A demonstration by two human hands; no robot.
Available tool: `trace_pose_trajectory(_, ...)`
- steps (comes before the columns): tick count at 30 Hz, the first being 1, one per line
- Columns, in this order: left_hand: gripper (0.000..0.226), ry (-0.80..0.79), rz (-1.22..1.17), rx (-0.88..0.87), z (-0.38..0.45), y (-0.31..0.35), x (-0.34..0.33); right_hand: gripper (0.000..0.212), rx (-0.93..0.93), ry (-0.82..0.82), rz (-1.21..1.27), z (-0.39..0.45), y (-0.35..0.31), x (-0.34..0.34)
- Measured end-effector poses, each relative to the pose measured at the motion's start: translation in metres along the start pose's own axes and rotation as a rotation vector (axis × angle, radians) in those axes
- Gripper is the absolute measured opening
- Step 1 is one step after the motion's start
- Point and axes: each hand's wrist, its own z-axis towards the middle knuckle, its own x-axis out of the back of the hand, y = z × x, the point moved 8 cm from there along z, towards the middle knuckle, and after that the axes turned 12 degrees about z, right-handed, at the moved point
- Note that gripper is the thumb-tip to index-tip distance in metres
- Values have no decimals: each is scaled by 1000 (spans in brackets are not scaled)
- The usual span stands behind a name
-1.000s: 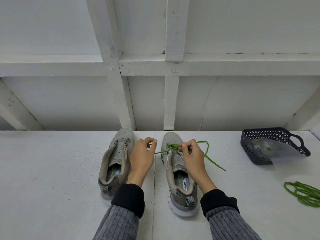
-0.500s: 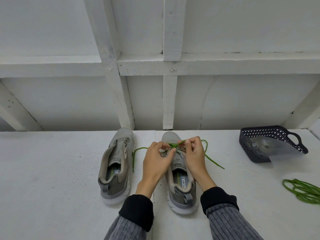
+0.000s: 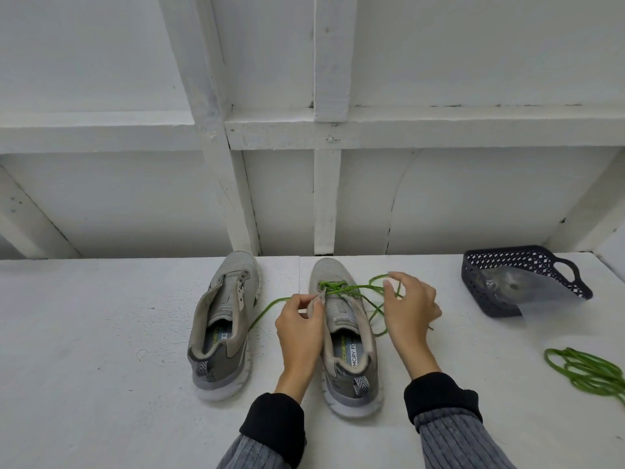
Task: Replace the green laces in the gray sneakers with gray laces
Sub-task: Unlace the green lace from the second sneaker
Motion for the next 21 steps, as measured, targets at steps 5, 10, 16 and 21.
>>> trace_pose_trajectory(5, 6, 11, -26, 53, 1, -6, 1, 21, 262, -448, 60, -15, -54, -53)
trace_pose_trajectory(10, 7, 8, -36, 50, 0, -7, 3, 20, 319, -588, -268, -28, -48, -84)
trace_pose_trajectory(16, 9, 30, -32, 52, 0, -8, 1, 12, 318, -468, -112, -21, -54, -73)
trace_pose_trajectory(21, 8, 39, -41, 53, -1, -9, 1, 13, 12, -325, 673, -5, -68, -36)
